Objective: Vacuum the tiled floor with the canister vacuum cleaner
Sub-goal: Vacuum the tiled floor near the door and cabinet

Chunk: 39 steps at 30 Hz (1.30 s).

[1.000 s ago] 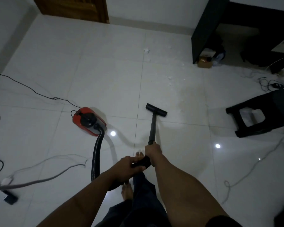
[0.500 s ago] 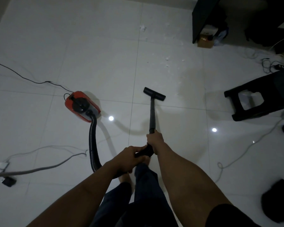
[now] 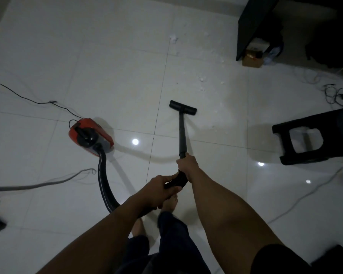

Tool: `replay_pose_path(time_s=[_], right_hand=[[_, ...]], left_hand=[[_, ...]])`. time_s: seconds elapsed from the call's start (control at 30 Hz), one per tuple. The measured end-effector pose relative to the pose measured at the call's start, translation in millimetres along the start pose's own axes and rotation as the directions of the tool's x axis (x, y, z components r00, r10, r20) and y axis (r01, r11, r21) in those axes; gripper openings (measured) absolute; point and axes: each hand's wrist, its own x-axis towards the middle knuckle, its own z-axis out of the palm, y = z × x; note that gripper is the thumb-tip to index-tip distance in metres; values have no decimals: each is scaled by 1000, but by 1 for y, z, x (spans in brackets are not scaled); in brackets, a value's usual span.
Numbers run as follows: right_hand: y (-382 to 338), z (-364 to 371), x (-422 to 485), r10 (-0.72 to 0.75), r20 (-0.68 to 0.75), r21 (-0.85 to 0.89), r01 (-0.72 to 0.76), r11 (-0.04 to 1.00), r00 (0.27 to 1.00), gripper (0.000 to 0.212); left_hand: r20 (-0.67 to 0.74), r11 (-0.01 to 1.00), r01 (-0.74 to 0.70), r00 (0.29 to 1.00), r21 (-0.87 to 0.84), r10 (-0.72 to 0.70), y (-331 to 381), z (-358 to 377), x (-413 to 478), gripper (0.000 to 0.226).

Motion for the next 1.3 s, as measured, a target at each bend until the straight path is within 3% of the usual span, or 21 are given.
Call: replay_pose_path(time_s=[0.33, 0.47, 0.67, 1.07, 1.3], right_hand=[[-92, -20, 55, -28, 45, -62, 31, 998, 999, 55], [-129, -22, 79, -20, 42, -54, 22, 998, 999, 55], [-207, -37, 122, -35, 32, -93, 37, 995, 999, 46], [-347, -45, 180, 7, 18, -46, -6, 999, 1000, 60], [-420, -64, 220, -25, 27, -70, 27, 997, 999, 64]], left_hand=[[-75, 1000, -8, 997, 28, 10, 40, -52, 63, 52], [-40, 998, -29, 999, 58, 31, 53, -86, 95, 49], [-16, 995, -5, 1000, 95, 7, 88, -152, 151, 62], [-33, 990, -72, 997, 122, 77, 153, -272, 225, 45], [-23, 996, -21, 999, 83, 23, 190, -328, 280, 46]])
